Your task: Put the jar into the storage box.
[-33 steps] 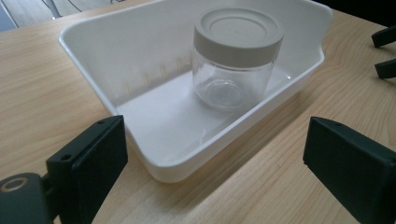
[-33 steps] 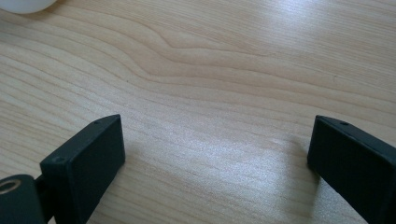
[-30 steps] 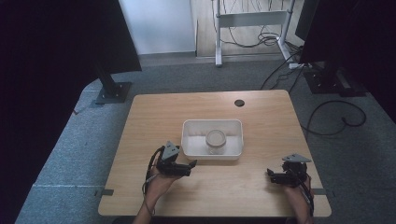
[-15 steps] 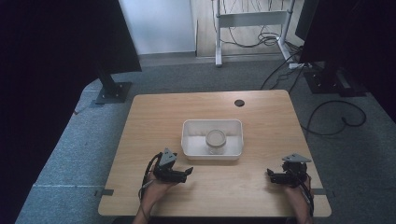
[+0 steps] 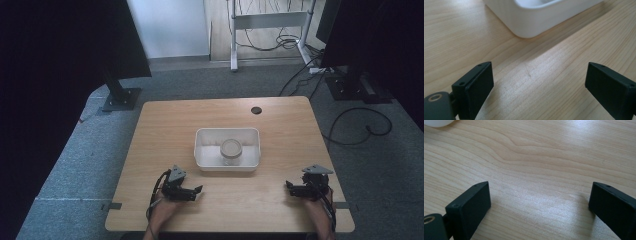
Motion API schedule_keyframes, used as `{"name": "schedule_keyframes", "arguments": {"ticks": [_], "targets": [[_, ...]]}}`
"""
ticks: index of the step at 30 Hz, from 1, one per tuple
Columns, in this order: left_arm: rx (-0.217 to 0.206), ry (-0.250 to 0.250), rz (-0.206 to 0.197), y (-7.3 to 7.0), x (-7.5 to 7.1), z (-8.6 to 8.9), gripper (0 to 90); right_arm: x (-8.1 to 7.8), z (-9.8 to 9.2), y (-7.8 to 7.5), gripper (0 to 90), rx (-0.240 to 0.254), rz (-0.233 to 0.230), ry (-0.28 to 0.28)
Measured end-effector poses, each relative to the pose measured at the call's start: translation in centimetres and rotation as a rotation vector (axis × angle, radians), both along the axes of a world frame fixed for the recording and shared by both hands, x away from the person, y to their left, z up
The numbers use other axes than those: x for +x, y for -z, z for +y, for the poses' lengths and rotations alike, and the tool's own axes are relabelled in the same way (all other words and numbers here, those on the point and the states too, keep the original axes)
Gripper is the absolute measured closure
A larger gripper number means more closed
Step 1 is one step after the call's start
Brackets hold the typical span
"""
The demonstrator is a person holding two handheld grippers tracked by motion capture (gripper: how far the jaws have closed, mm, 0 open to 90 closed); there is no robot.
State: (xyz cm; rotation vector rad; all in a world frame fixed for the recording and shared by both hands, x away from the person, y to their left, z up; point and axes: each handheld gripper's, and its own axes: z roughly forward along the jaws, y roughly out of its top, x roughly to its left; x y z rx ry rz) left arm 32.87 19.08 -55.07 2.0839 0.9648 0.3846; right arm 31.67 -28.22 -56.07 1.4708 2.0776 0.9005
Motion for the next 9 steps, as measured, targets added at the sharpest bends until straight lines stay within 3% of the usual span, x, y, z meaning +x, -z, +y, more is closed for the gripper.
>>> {"name": "schedule_keyframes", "arguments": {"ticks": [9], "targets": [[0.038,0.002,0.001,0.16,-0.17,-0.37,8.7,0.0,0.0,0.01,3.5,0.0,0.0,0.0]]}}
